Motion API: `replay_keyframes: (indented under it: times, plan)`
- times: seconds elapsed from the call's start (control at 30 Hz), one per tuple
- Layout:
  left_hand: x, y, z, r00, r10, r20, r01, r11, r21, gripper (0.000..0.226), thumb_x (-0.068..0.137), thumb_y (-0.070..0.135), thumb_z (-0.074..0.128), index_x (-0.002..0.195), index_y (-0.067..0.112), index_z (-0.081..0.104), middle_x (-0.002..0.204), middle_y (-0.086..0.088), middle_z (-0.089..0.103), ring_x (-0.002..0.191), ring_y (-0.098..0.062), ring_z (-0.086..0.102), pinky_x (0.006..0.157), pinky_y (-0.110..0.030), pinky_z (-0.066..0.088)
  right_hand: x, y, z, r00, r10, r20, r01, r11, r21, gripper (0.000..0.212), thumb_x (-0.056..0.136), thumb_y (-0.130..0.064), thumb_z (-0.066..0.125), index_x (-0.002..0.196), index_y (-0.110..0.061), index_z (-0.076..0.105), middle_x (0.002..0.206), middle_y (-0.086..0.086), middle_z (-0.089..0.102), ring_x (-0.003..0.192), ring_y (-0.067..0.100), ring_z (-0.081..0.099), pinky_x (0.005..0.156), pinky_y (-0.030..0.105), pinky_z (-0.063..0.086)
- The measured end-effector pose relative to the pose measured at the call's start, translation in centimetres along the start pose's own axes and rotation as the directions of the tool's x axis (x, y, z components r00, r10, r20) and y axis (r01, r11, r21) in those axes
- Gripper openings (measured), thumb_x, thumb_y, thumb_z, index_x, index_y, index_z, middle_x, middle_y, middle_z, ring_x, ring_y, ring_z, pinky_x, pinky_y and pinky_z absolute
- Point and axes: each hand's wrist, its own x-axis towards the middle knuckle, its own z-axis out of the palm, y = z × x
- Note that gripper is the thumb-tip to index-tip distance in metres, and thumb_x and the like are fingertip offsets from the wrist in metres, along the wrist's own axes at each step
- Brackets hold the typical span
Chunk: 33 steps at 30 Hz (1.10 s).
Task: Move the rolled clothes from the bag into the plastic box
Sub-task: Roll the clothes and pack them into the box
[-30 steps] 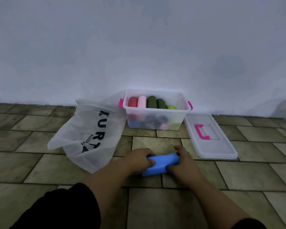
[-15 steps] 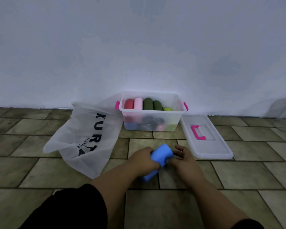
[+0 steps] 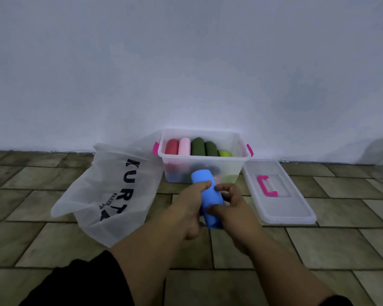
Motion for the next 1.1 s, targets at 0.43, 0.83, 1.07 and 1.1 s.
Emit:
replay_keyframes:
  times: [0.43,0.83,1.07,1.1]
  plan:
    - [6.7,10.2,-1.6,0.825,0.563,0.043,-0.02,-0.047,0.999,0.07,0.084,0.066,0.035,0.141,0.026,0.029,0.146,-0.008,0.032,0.134,-0.029,0.029,0.109,-0.058,0.014,15.7,-8.5,-5.3,0.951,-0.12,-0.286,-0.018,0.899,-0.438,0.041,0.079,-0.008,0.063,0.117,-0.018,0.053,0.115,0.012,0.054,0.09,0.023,0.056,0.069,0.031,0.046]
    - [8.4,9.3,-2.0,0.86,0.51,0.022,0.061,-0.145,0.987,0.081,0.078,0.076,0.032,0.146,0.034,0.022,0.156,-0.003,0.017,0.142,-0.031,0.009,0.108,-0.06,-0.01,20.6,-7.2,-1.5,0.985,0.166,0.048,0.042,0.041,-0.998,0.038,0.085,-0.018,0.044,0.121,-0.009,0.053,0.124,0.017,0.055,0.108,0.033,0.055,0.095,0.044,0.046]
    - [8.1,9.2,-1.9,0.854,0.518,0.048,0.032,-0.144,0.989,0.081,0.079,0.074,0.035,0.146,0.032,0.022,0.154,-0.005,0.02,0.141,-0.031,0.011,0.108,-0.059,-0.012,19.3,-6.6,-1.1,0.995,0.06,0.078,0.074,0.06,-0.995,0.032,0.093,-0.012,0.04,0.121,-0.003,0.053,0.123,0.016,0.056,0.108,0.029,0.055,0.089,0.034,0.044]
    - [8.1,9.3,-1.9,0.854,0.517,0.05,0.029,-0.143,0.989,0.081,0.079,0.074,0.036,0.146,0.032,0.022,0.154,-0.005,0.021,0.141,-0.031,0.011,0.108,-0.059,-0.012,19.3,-6.6,-1.2,0.99,0.096,0.101,0.093,0.077,-0.993,0.033,0.094,-0.012,0.04,0.123,-0.002,0.054,0.124,0.016,0.057,0.11,0.029,0.055,0.089,0.032,0.042]
